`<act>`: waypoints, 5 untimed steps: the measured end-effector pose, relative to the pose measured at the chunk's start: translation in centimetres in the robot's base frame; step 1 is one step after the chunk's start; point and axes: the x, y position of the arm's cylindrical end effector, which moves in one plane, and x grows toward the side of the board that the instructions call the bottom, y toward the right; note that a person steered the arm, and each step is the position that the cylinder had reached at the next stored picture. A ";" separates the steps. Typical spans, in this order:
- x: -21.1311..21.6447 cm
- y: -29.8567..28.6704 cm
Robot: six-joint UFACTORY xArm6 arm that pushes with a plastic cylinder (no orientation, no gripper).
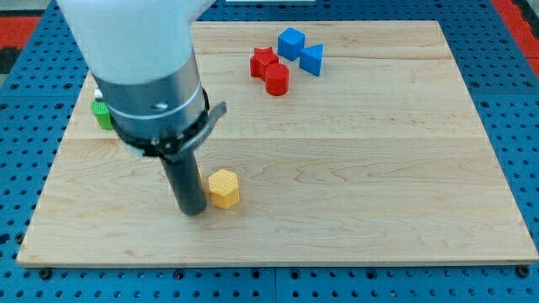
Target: Move the yellow heart towards the red circle
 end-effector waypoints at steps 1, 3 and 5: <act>-3.6 1.8; -1.8 -4.1; -9.5 -0.9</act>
